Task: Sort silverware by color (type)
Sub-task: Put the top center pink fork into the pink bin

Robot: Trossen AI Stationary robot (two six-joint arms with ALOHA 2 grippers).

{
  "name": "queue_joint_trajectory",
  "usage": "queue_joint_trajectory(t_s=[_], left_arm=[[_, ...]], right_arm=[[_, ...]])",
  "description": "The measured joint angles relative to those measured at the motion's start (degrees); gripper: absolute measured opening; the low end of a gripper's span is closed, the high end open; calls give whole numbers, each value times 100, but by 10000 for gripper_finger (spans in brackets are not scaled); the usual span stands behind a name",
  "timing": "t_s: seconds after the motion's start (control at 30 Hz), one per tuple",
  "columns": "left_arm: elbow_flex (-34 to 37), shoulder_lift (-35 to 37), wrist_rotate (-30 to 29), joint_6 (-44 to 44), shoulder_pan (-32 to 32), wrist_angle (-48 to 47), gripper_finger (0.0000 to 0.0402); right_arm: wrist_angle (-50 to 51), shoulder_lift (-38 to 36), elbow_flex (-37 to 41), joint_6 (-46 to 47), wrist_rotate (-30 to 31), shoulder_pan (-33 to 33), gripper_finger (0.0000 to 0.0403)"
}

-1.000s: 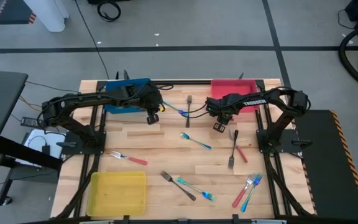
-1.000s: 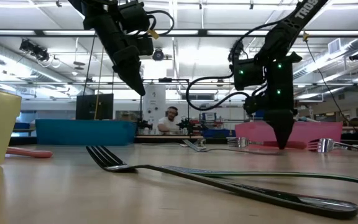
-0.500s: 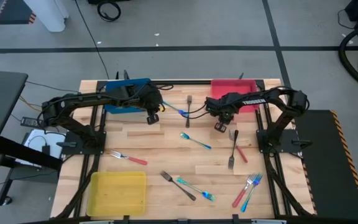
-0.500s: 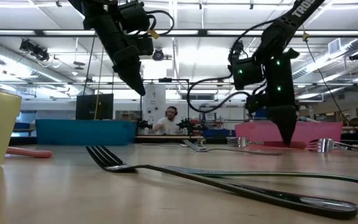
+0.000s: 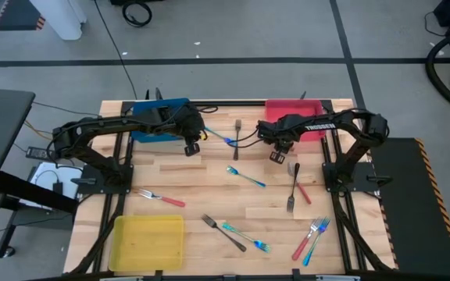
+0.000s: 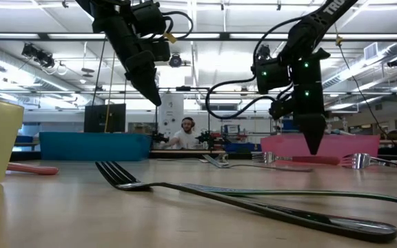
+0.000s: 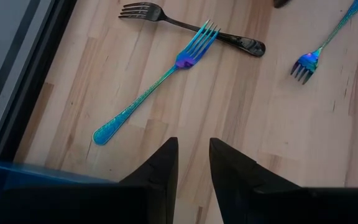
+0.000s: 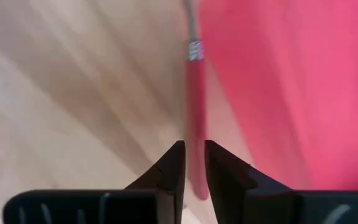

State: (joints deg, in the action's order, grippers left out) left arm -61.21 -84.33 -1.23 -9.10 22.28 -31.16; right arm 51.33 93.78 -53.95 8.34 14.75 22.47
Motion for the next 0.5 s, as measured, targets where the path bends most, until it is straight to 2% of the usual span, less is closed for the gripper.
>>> queue_joint_trajectory(t_s=[0.23, 0.37, 0.5], left_arm=[[0, 0, 1, 0, -1, 0, 91], [0, 0, 0, 0, 0, -4, 91], [0, 0, -1, -9, 1, -4, 91]], right_arm=[[-354, -9, 135, 1, -20, 249, 85], [-685, -9, 387, -90, -540, 332, 87], [-768, -9, 499, -85, -457, 328, 87]])
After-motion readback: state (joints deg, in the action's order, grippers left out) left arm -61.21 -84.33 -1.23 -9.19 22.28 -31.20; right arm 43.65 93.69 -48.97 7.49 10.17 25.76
